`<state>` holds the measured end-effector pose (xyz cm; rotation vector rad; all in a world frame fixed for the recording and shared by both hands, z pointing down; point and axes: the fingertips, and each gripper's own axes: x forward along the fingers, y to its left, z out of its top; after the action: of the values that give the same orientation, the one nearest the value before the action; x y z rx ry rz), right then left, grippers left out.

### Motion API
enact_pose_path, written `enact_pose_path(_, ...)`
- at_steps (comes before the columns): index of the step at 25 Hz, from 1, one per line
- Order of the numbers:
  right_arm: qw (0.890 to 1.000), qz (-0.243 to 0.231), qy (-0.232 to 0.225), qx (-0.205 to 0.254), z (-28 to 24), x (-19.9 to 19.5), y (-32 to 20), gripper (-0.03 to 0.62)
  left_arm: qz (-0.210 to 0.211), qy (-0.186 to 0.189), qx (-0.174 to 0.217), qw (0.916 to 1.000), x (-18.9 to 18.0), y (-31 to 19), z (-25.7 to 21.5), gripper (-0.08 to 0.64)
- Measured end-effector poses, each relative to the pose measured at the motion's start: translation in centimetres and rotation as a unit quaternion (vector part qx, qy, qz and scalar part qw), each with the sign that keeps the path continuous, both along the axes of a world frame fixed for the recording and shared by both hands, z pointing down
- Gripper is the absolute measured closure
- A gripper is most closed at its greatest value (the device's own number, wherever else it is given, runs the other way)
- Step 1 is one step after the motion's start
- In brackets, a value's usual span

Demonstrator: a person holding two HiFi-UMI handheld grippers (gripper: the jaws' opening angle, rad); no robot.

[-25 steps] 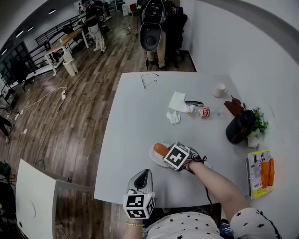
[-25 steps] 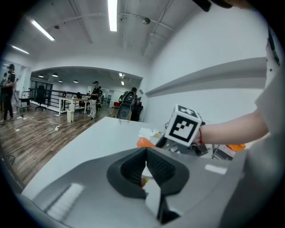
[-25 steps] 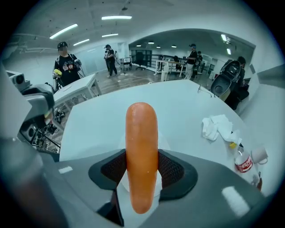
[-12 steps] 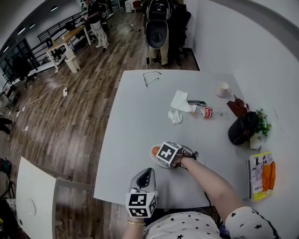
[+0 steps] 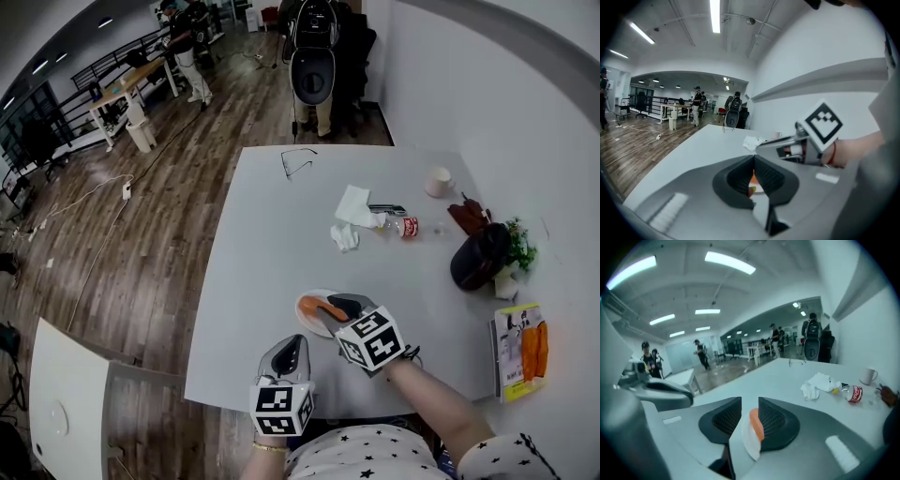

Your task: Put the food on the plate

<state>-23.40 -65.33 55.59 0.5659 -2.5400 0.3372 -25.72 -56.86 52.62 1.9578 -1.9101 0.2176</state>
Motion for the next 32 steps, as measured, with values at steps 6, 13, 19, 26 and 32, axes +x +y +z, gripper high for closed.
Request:
enact_pose_path(6, 0.985, 0.091, -0.143, -0.004, -5.9, 3.3, 4.8, 0.592, -0.015, 0.003, 0.011, 0.9998, 0.4, 0.4, -1.6, 0.552)
enact_pose_path(13, 0.985, 0.087, -0.149, 0.012, -6.6, 3.4, 6.7, 0.592, -0.005, -0.004, 0.015, 0.9999, 1.6, 0.4, -2.1, 0.552)
enact_pose_path(19, 0.986, 0.087, -0.140, 0.034, -6.9, 3.4, 7.2, 0.592, -0.007, -0.007, 0.025, 0.9997, 1.6, 0.5, -2.9, 0.552)
enact_pose_path(26, 0.986, 0.085, -0.140, 0.042, -7.2, 3.2, 7.4, 0.594, -0.009, -0.008, 0.027, 0.9996, 1.3, 0.6, -3.3, 0.552)
enact_pose_path(32, 0.987, 0.079, -0.135, 0.042, -7.0, 3.1, 7.7, 0.594, -0.012, -0.008, 0.026, 0.9996, 1.2, 0.5, -3.2, 0.552)
